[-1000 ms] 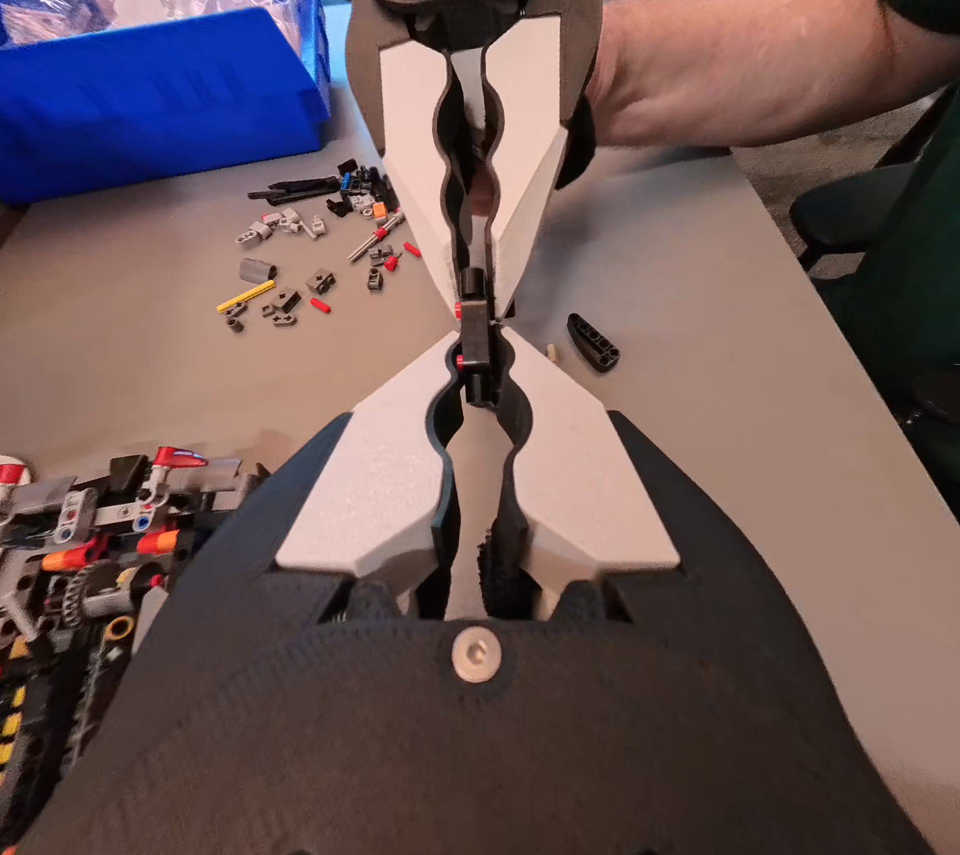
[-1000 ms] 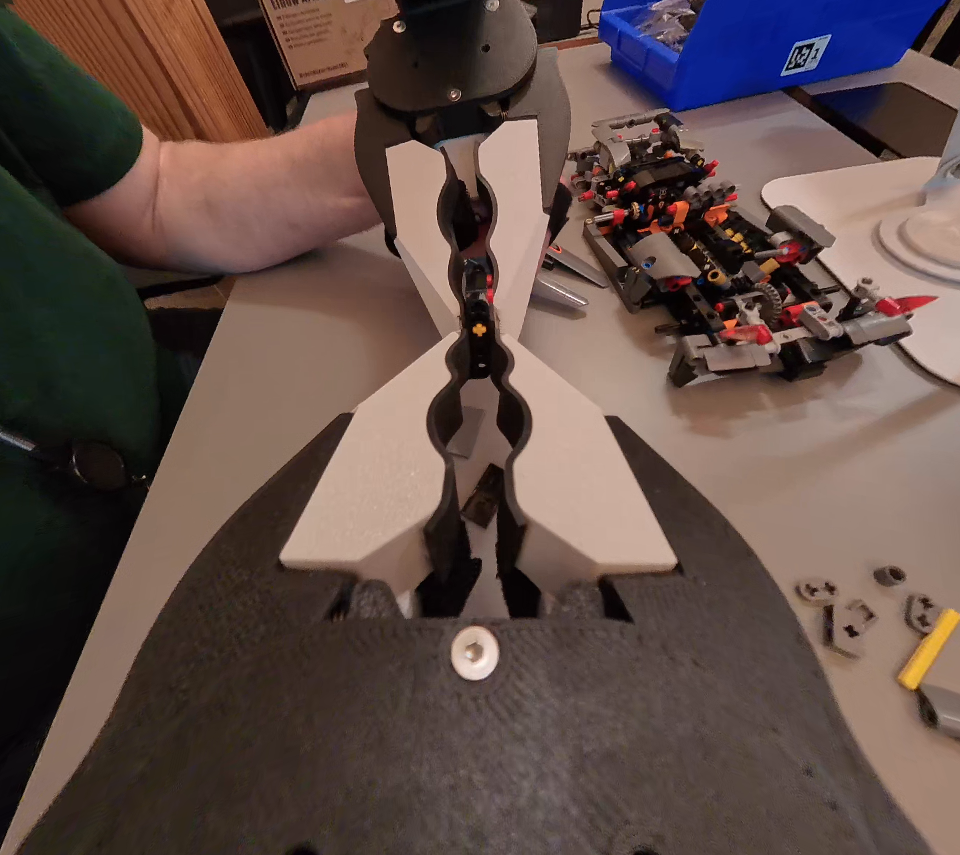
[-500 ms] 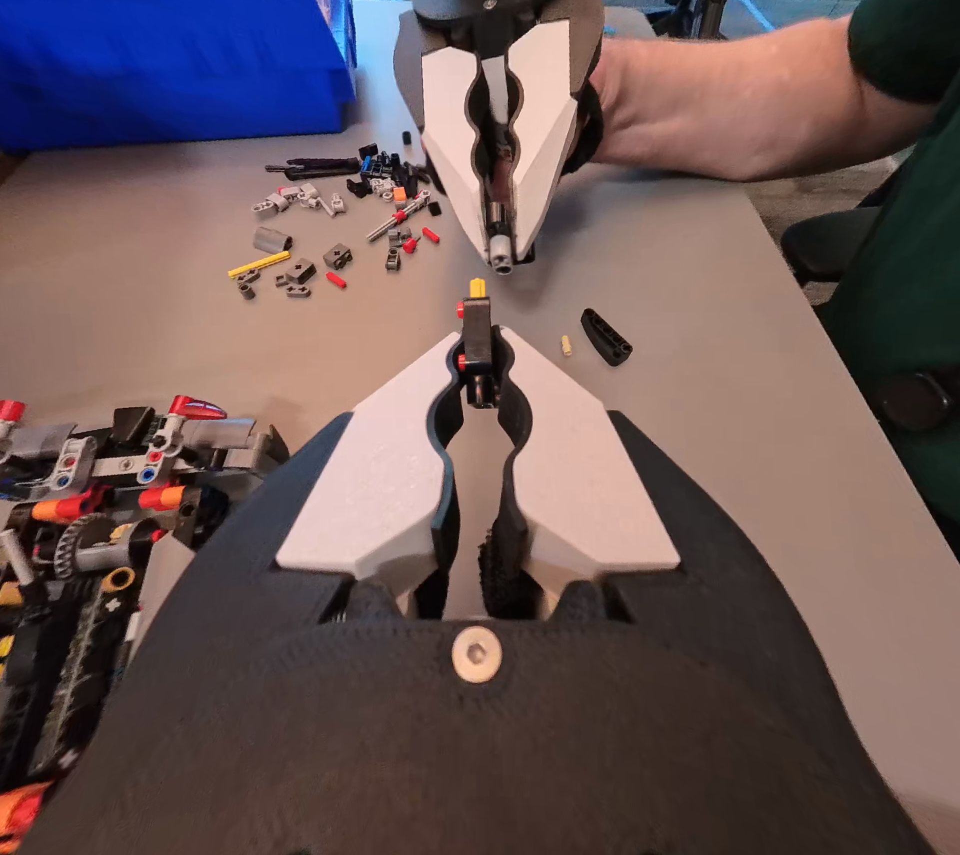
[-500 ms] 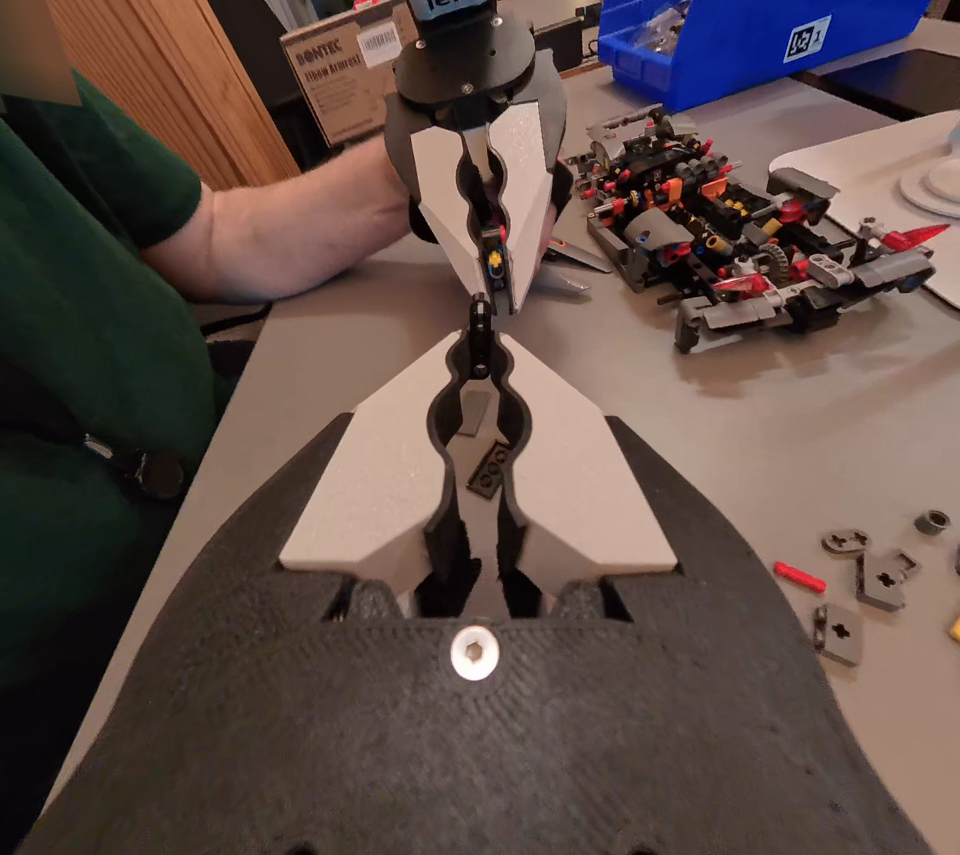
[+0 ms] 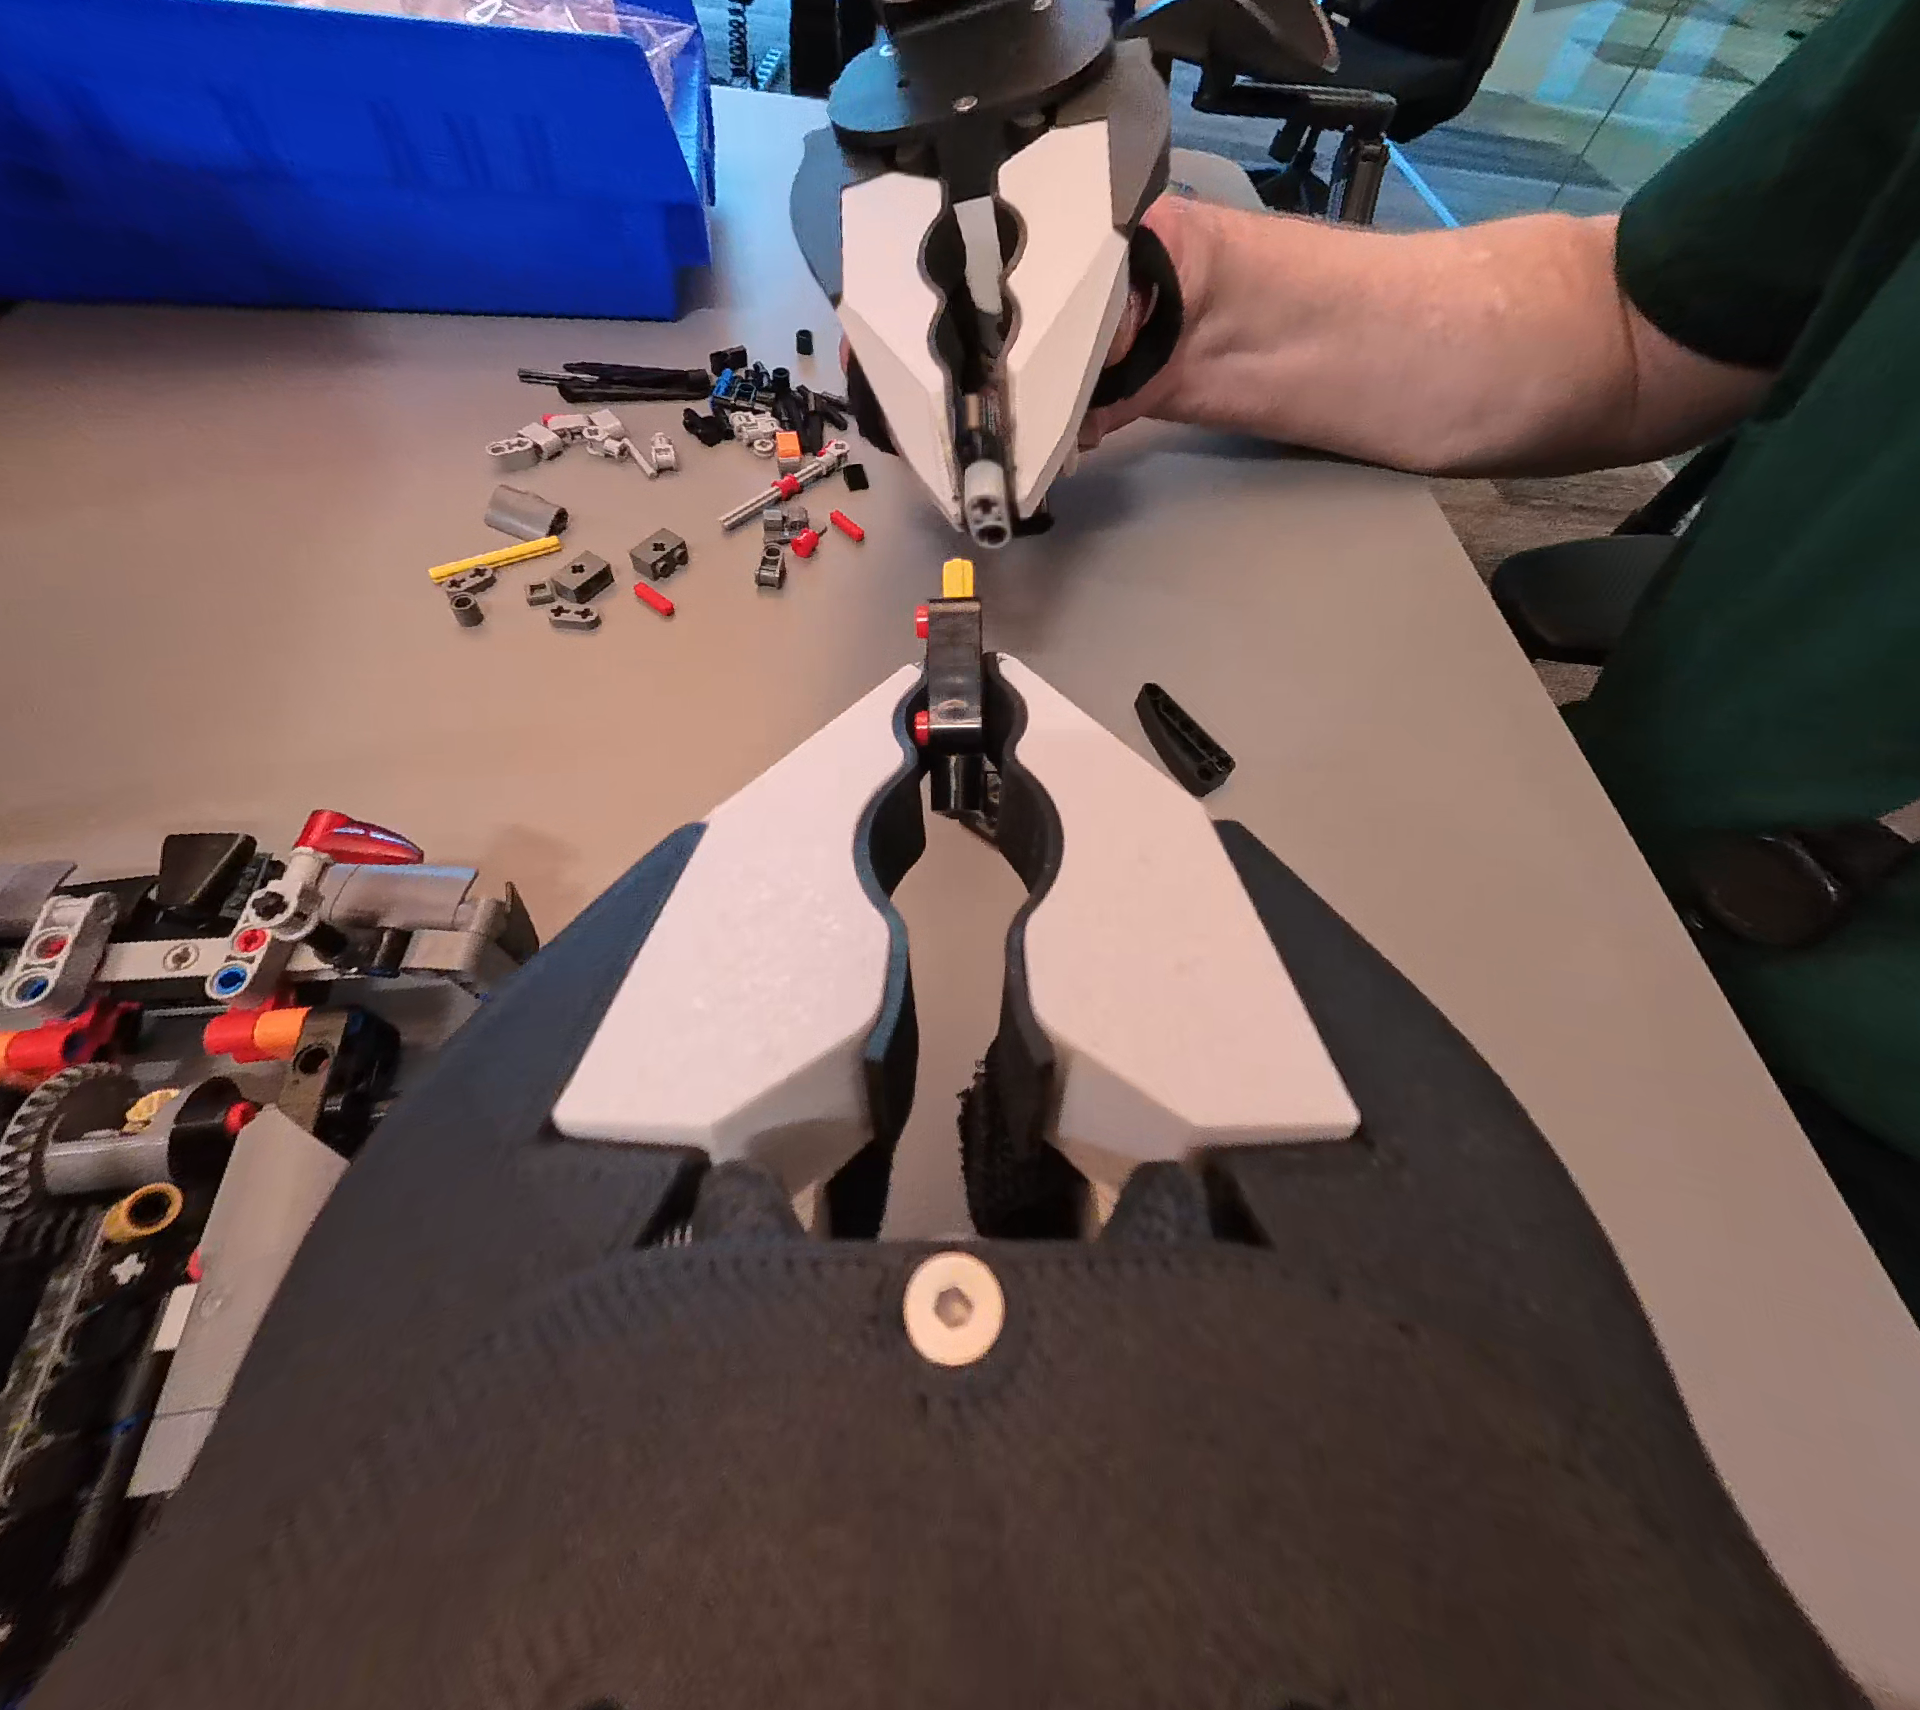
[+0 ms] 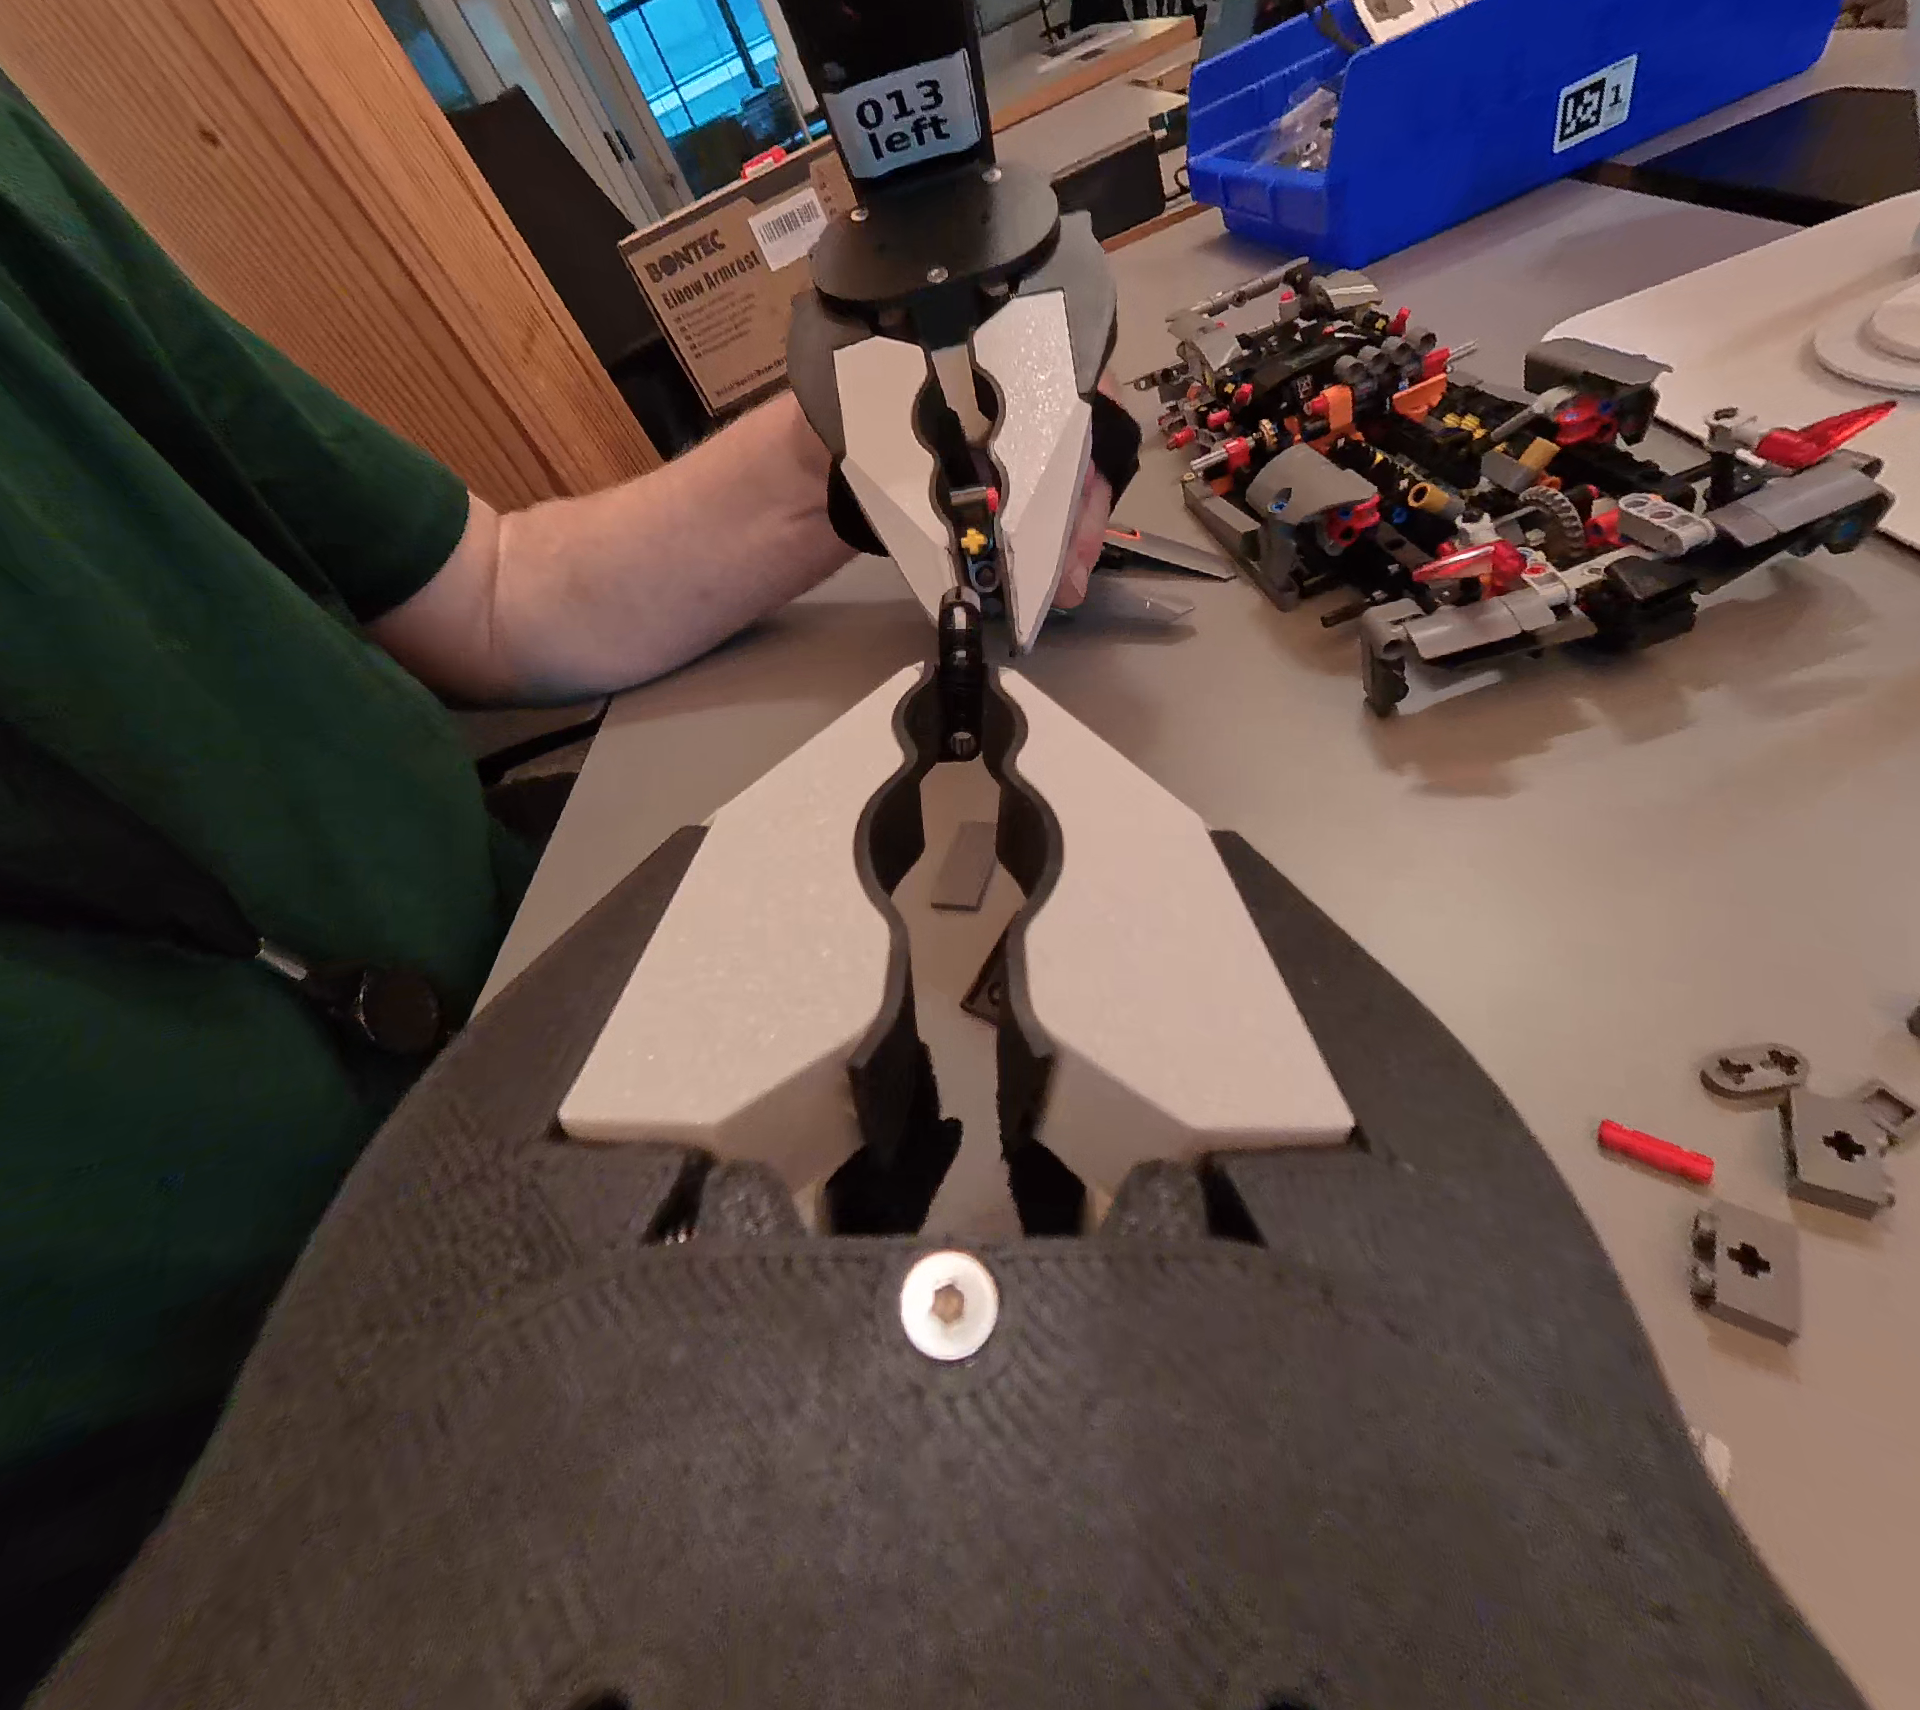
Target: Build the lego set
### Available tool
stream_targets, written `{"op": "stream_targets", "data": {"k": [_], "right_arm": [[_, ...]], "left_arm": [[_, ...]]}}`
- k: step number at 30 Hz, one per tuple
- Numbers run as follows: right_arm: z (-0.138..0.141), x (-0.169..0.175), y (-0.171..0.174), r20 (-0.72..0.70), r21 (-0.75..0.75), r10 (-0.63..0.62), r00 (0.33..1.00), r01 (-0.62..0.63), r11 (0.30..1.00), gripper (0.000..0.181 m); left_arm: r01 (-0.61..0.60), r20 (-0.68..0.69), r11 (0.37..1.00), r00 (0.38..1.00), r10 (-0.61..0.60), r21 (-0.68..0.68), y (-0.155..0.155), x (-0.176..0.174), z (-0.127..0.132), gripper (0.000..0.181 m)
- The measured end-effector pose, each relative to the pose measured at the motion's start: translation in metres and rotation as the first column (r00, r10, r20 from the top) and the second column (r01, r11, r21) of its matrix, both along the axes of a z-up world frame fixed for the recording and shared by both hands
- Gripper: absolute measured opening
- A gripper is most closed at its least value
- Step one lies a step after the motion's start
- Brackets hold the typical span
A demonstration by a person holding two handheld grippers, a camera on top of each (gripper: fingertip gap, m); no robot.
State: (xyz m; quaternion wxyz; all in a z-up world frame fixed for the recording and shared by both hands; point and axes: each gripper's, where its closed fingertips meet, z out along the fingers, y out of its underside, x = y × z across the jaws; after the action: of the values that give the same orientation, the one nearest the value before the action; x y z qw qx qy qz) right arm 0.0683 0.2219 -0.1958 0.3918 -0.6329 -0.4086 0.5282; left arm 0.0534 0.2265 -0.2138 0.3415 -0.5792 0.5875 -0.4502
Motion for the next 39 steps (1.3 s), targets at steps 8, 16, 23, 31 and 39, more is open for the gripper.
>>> {"op": "stream_targets", "data": {"k": [8, 16, 23, 31, 39], "right_arm": [[-0.003, -0.007, -0.001, 0.035, 0.046, -0.008, 0.999, 0.006, 0.999, 0.005], [-0.006, -0.010, -0.002, 0.081, 0.090, -0.021, 0.996, 0.014, 0.996, 0.005], [-0.010, -0.010, -0.002, 0.120, 0.095, -0.020, 0.993, 0.009, 0.995, 0.005], [-0.020, -0.009, -0.006, 0.201, 0.104, -0.001, 0.980, -0.020, 0.994, 0.005], [-0.041, -0.006, -0.010, 0.403, 0.154, -0.011, 0.915, -0.056, 0.987, 0.005]], "left_arm": [[0.018, -0.052, 1.000, 0.998, -0.018, 0.013, -0.006, 0.007, -0.009, 0.005], [0.026, -0.061, 0.999, 0.998, -0.025, 0.019, -0.008, 0.009, -0.012, 0.005], [0.033, -0.097, 0.998, 0.995, -0.027, 0.061, -0.009, 0.009, -0.016, 0.005], [0.049, -0.190, 0.988, 0.982, -0.021, 0.146, -0.011, 0.010, -0.030, 0.005], [0.090, -0.348, 0.969, 0.937, -0.005, 0.229, -0.013, 0.007, -0.052, 0.005]]}}
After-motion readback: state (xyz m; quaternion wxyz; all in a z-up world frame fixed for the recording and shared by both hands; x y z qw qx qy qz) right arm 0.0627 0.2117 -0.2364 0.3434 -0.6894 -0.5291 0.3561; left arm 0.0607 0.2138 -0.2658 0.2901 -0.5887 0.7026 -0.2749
